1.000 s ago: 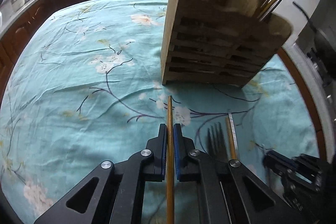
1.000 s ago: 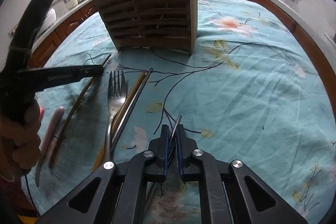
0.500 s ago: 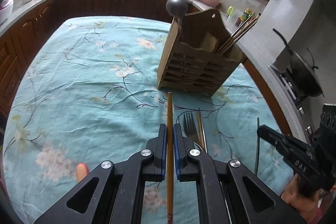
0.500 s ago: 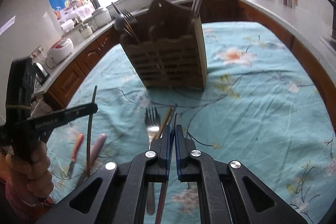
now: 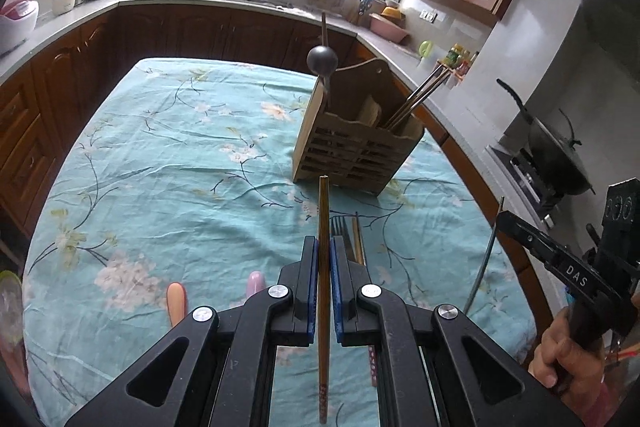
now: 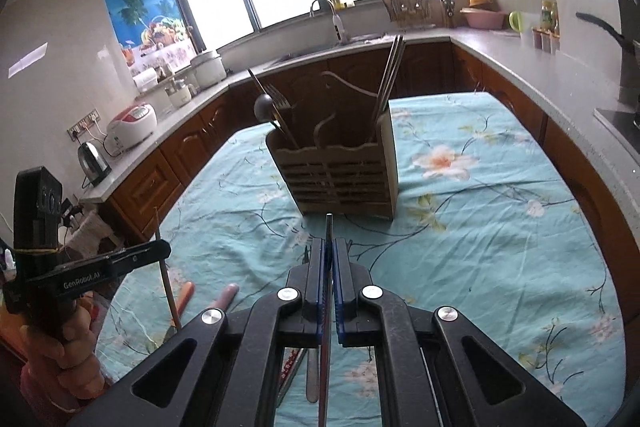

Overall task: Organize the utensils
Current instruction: 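Lift both chopsticks and carry them above the wooden caddy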

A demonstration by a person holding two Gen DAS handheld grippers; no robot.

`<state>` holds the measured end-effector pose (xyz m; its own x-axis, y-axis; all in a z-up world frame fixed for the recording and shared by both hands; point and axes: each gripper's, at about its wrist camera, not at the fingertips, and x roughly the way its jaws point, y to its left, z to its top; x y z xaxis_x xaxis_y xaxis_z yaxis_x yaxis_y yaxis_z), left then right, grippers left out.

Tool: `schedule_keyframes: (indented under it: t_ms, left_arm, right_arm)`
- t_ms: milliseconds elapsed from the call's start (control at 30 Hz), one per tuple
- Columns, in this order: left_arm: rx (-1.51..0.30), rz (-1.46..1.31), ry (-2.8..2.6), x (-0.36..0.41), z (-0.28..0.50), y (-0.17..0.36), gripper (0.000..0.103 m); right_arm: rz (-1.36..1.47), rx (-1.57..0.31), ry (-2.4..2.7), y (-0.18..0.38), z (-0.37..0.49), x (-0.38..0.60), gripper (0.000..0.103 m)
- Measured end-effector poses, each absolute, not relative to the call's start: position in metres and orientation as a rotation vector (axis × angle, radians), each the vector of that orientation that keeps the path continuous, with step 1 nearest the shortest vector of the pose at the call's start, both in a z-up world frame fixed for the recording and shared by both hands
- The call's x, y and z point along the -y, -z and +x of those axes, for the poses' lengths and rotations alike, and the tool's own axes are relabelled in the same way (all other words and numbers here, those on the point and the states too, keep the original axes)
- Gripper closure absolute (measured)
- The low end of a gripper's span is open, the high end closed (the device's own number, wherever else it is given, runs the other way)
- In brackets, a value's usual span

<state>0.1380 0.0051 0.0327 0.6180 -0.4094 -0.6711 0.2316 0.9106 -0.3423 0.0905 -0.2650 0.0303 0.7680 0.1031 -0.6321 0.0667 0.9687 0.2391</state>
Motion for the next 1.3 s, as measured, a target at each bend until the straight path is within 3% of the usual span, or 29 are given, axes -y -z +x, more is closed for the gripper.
schedule_keyframes:
  t_ms: [567,1300]
  left_arm:
    - [-0.703,-0.244,0.361,-0.022,0.107,-0.067,0.099]
    - [-0.581,-0.345,0.334,-0.037,0.133,-0.082,0.099]
  right_arm:
    - [0.257,-0.592,0.000,-0.060,0.075,0.262,0.100]
    - [0.238,-0.527,-0.007,-0.085,0.092,0.263,0.100]
